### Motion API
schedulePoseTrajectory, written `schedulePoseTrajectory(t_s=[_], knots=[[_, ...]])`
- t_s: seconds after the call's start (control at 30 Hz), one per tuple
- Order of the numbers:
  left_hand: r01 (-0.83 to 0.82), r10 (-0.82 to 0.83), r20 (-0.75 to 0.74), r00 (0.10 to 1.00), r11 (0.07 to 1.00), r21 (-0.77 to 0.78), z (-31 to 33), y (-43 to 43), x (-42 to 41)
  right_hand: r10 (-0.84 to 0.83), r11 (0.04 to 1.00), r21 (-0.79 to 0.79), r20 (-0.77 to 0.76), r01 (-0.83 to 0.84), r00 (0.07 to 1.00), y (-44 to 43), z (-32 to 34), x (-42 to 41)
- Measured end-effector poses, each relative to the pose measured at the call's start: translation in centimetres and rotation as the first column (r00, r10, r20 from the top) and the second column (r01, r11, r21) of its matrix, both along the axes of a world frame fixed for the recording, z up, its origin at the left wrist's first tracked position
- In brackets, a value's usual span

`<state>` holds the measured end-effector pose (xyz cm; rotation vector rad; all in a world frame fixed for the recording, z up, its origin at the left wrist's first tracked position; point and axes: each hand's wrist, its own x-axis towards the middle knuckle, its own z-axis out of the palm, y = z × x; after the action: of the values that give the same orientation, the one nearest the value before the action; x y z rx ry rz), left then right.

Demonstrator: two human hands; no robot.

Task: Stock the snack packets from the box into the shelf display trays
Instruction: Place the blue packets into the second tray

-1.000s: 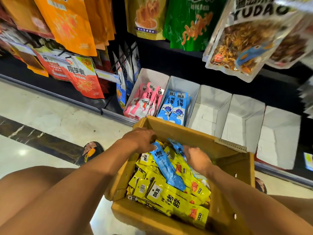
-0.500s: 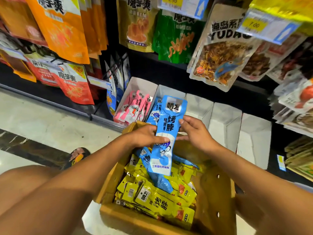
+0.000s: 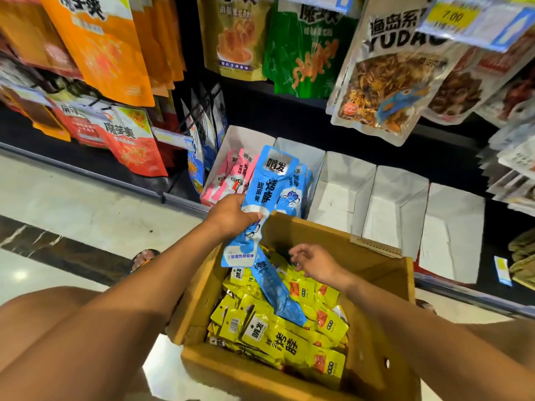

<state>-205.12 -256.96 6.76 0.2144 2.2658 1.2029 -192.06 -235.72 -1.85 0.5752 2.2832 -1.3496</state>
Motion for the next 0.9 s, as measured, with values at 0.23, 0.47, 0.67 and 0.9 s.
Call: schedulePoseTrajectory(t_s=[0.23,0.47,0.67,0.9], knots=[[-0.002,-0.012,-0.073,0.997,0.984,-0.177,0.6,-1.2,-0.2,0.121,0.969,0.167,0.32,-0.182,0.94,-2.1,-9.6,3.4],[-0.018,0.001,-0.105,0.995,0.986,-0.163,1.6,-1.2,0.1,-0.001,0.926,0.365,0.26,-0.097,0.966,-5.9,-10.8,4.1],[-0.026,0.013,-0.086,0.996,0.989,-0.147,1.3,-1.4,0.0,-0.01,0.932,0.353,0.263,-0.086,0.965,-4.8,-10.9,3.2],[-0.067,0.055,-0.116,0.992,0.993,-0.095,2.2,-1.4,-0.3,-0.077,0.972,0.234,0.18,0.033,0.981,-1.5,-9.3,2.6]])
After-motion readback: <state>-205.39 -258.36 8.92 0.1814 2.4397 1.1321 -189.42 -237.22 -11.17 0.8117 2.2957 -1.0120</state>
